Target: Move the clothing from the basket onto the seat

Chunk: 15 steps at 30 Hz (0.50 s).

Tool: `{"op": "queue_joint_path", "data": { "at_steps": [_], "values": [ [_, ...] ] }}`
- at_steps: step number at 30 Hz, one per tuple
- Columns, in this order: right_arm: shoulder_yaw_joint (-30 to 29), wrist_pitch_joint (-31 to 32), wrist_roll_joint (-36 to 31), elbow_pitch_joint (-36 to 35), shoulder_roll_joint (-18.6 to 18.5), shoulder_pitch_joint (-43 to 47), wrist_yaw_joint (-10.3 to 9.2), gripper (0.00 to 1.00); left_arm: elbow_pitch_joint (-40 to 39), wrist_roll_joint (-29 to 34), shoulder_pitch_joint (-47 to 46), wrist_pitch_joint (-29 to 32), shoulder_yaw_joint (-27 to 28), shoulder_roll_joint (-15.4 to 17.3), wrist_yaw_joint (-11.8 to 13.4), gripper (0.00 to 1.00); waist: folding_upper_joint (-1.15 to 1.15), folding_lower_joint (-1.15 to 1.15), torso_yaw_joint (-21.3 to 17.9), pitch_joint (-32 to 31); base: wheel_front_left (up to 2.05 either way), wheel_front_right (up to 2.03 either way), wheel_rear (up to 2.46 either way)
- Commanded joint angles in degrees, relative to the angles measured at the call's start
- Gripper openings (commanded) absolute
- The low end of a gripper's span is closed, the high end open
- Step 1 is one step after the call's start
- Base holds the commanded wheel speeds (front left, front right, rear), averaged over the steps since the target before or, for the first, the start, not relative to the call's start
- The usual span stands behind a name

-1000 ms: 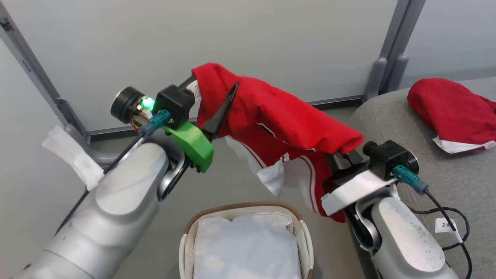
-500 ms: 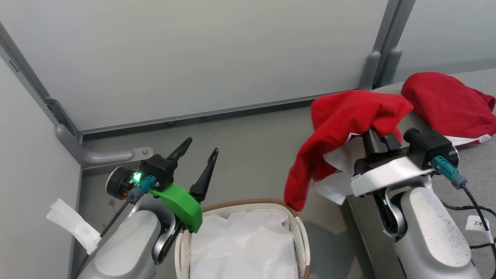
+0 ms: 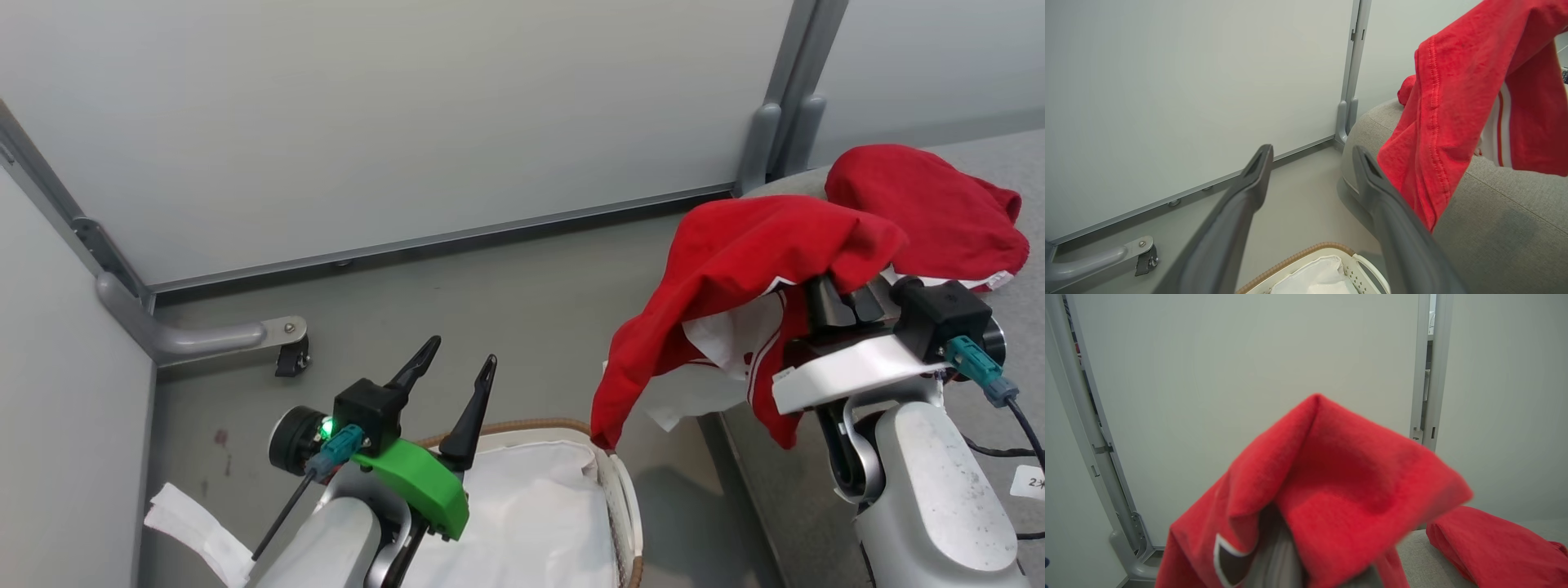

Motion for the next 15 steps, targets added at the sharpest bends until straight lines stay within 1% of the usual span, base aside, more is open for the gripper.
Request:
{"op": "queue_joint_path", "data": {
  "at_steps": [1, 4, 9, 15],
  "values": [
    [-0.2, -0.3, -0.3, -0.1, -0.2, -0.1, -0.04, 0.00, -0.4, 0.5, 1.4, 0.0, 0.7, -0.4, -0.2, 1.00, 0.00, 0.00, -1.0, 0.2, 0.00, 0.00, 0.00],
    [-0.1, -0.3, -0.5, -0.2, -0.2, -0.5, -0.04, 0.00, -1.4, 1.2, 2.7, 0.0, 1.6, -1.5, -0.4, 1.00, 0.00, 0.00, -2.7, 0.6, 0.00, 0.00, 0.00],
    [0.4, -0.3, -0.9, -0.6, -0.2, -0.9, -0.04, 0.00, -2.7, 2.6, 4.3, 0.0, 3.0, -2.9, -0.5, 1.00, 0.00, 0.00, -6.8, 1.8, 0.00, 0.00, 0.00],
    [-0.5, -0.3, -1.6, -0.8, -0.2, -0.9, -0.04, 0.00, -3.5, 3.8, 4.8, 0.0, 3.0, -3.9, -0.6, 1.00, 0.00, 0.00, -11.5, 3.3, 0.00, 0.00, 0.00]
  ]
}}
